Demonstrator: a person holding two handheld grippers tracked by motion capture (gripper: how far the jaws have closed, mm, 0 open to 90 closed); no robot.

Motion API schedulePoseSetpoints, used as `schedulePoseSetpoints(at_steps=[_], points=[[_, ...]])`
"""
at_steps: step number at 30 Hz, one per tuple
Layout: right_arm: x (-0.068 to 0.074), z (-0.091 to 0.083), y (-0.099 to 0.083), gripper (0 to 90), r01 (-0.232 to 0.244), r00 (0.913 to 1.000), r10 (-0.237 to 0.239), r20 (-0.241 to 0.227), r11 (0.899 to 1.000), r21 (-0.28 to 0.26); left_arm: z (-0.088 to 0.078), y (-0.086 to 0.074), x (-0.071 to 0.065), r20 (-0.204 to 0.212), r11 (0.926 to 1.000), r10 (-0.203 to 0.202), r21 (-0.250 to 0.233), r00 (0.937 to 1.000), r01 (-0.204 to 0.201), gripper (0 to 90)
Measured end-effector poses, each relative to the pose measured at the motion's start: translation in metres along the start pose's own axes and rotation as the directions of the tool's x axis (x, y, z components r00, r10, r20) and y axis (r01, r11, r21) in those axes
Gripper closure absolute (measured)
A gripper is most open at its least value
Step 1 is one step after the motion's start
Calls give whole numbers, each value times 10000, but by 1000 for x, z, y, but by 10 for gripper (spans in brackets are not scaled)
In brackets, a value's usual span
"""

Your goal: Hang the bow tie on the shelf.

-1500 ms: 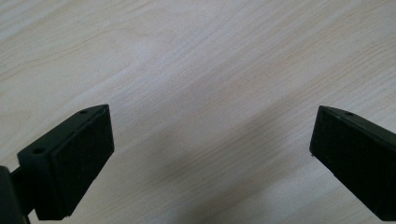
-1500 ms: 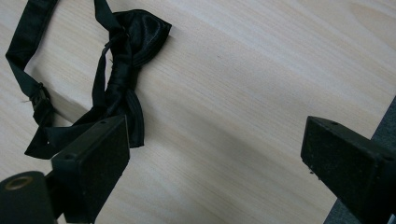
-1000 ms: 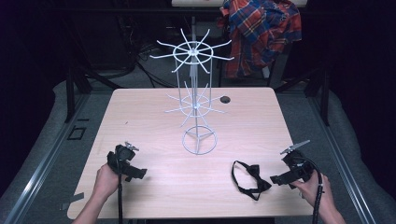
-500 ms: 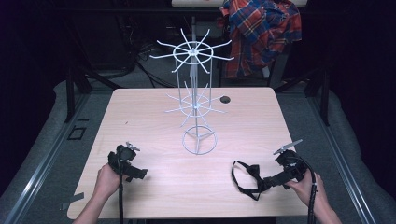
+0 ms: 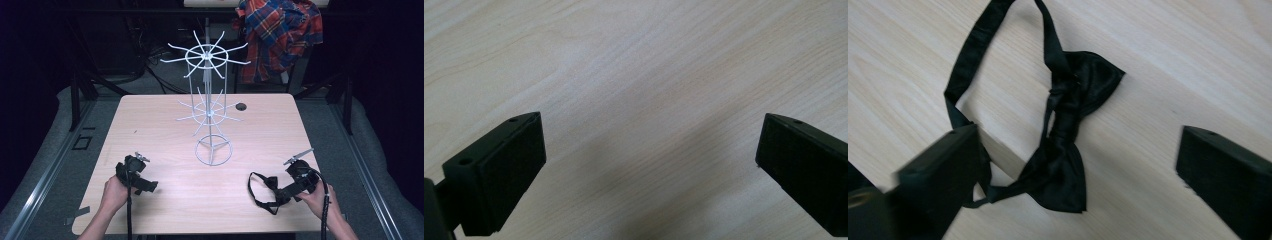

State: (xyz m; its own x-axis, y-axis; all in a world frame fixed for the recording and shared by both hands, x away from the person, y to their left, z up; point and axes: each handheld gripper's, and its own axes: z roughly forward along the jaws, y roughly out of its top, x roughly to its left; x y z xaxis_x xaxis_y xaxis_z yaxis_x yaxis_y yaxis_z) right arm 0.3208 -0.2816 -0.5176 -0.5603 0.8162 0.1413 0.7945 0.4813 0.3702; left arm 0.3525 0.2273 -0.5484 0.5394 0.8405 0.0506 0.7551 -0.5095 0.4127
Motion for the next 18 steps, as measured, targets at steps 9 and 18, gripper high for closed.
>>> schedulePoseSetpoints(at_steps=[9,18], points=[[5,19,10,404,-110,9998,103,167,9991,404,0,1,0,-23,10000,7,20,10000,-7,0],[4,31,11,556,66,9988,-113,482,9953,963,0,0,1,-30,10000,-28,70,10000,28,0]])
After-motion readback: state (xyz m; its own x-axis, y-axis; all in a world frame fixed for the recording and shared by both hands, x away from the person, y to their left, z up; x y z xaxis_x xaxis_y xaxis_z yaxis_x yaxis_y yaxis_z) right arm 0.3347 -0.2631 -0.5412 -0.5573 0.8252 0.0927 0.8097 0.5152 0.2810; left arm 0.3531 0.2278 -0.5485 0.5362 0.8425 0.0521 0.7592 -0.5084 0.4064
